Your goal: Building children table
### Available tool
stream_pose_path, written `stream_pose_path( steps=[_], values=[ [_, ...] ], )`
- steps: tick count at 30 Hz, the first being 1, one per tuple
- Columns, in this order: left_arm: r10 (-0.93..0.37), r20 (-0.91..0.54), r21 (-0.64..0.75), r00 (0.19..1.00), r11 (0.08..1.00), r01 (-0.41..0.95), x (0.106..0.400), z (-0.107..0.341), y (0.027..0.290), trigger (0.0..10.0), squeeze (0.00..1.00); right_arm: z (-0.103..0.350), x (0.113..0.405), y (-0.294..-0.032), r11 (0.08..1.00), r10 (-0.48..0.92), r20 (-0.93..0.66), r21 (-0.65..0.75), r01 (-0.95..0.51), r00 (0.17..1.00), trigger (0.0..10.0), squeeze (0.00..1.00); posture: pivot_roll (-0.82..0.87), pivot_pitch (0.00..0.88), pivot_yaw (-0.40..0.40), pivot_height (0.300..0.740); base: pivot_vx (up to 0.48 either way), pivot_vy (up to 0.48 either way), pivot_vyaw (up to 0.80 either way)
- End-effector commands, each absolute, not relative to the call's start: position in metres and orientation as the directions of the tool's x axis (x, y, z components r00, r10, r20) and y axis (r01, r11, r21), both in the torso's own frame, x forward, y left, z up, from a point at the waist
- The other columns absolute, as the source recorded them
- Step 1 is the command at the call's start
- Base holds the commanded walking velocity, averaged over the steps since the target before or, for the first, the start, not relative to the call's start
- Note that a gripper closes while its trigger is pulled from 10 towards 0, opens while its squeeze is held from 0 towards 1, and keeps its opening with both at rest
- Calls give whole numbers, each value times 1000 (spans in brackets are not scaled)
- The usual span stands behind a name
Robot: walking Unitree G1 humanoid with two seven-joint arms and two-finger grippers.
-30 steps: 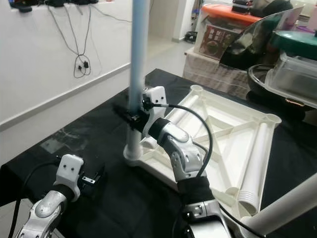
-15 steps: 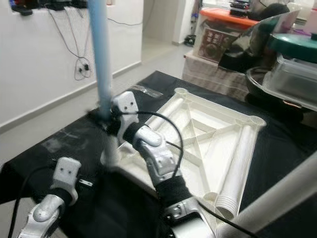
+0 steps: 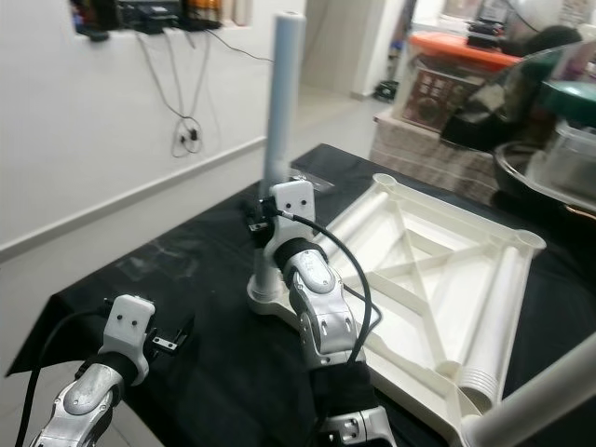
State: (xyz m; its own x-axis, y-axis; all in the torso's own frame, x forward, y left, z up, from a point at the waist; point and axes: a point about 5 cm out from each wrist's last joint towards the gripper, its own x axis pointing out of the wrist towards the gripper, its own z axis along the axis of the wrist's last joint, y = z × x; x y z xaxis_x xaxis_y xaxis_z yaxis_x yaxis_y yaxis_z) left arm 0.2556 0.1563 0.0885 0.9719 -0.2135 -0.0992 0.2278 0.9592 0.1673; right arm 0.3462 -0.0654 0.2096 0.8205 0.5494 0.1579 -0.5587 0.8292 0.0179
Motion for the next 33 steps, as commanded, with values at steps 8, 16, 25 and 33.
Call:
stream_pose_path(
  steps=[8, 16, 25, 33],
  values=[
    [-220, -109, 170, 969, 957, 236, 254, 86, 156, 10000, 0, 214, 330, -39, 247, 967, 88, -87, -965, 240, 10000, 0, 119, 0, -122, 740, 0, 0, 0],
    [-202, -106, 172, 974, 961, 218, 252, 87, 159, 10000, 0, 197, 357, -23, 582, 813, 33, -44, -812, 581, 0, 0, 124, 0, -119, 740, 0, 0, 0],
    [-196, -114, 171, 974, 962, 214, 250, 85, 158, 10000, 0, 156, 371, -109, 999, -45, -113, 3, 46, 993, 0, 0, 113, 0, -110, 740, 0, 0, 0],
    [-200, -115, 166, 973, 962, 217, 252, 85, 158, 10000, 0, 176, 346, -76, 944, 310, 98, 86, -319, 946, 10000, 0, 95, 0, -99, 740, 0, 0, 0]
  ],
)
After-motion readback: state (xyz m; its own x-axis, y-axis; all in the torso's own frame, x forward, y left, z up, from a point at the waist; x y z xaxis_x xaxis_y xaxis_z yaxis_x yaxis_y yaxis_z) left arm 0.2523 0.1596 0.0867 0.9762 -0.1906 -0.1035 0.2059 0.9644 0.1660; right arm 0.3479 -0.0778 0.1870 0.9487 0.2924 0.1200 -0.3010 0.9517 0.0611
